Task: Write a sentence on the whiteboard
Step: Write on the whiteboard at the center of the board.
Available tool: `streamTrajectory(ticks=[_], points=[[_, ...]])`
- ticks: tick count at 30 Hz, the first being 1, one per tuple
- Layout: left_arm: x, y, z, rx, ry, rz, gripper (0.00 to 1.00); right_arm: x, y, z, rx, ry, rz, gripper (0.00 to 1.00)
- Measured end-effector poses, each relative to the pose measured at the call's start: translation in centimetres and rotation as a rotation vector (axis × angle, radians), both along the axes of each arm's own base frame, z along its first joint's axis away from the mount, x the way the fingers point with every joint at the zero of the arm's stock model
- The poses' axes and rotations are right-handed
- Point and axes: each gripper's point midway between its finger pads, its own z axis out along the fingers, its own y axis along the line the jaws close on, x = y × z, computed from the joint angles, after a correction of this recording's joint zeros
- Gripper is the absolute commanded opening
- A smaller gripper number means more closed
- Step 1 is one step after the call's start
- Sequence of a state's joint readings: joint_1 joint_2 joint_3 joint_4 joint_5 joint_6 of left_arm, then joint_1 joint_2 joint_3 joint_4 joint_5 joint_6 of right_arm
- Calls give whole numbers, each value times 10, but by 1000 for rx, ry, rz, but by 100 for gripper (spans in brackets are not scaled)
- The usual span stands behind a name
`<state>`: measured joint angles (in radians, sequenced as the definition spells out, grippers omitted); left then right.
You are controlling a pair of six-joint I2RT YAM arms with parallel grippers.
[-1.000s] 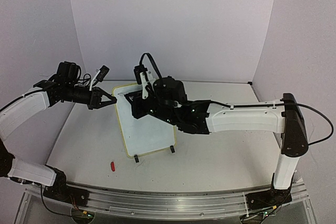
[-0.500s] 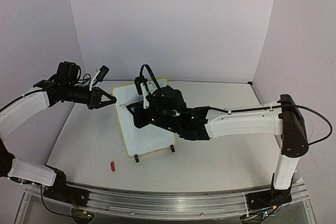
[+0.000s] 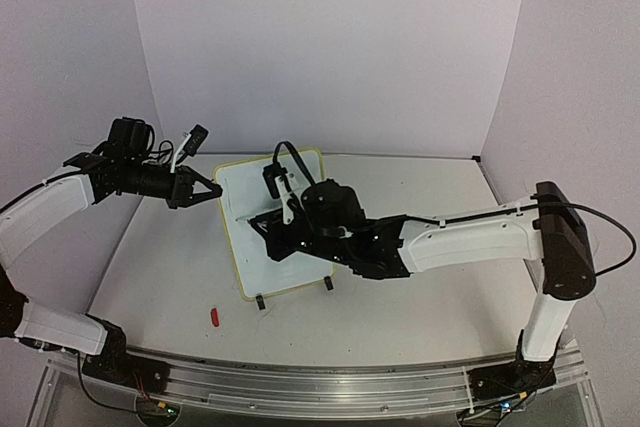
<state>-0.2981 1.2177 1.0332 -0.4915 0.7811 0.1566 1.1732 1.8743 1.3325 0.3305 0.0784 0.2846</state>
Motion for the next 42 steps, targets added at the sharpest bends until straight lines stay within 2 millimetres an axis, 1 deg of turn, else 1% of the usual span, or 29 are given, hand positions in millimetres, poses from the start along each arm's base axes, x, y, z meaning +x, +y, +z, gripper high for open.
streamTrajectory(ticks=[2,6,16,19,23,31,42], points=[[0,0,0,0,0,0,0,1,-1,5,13,-15,-5,0],[0,0,0,0,0,0,0,5,-2,24,54,-59,-25,0],[0,0,0,-1,0,-1,0,13,4,69,135,-138,-51,0],[0,0,0,-1,0,-1,0,15,7,76,150,-151,-53,0],[0,0,0,-1,0,-1,0,17,12,76,153,-155,-53,0],[0,0,0,-1,1,0,0,22,19,58,121,-144,-65,0],[0,0,0,0,0,1,0,27,13,60,119,-155,-151,0]])
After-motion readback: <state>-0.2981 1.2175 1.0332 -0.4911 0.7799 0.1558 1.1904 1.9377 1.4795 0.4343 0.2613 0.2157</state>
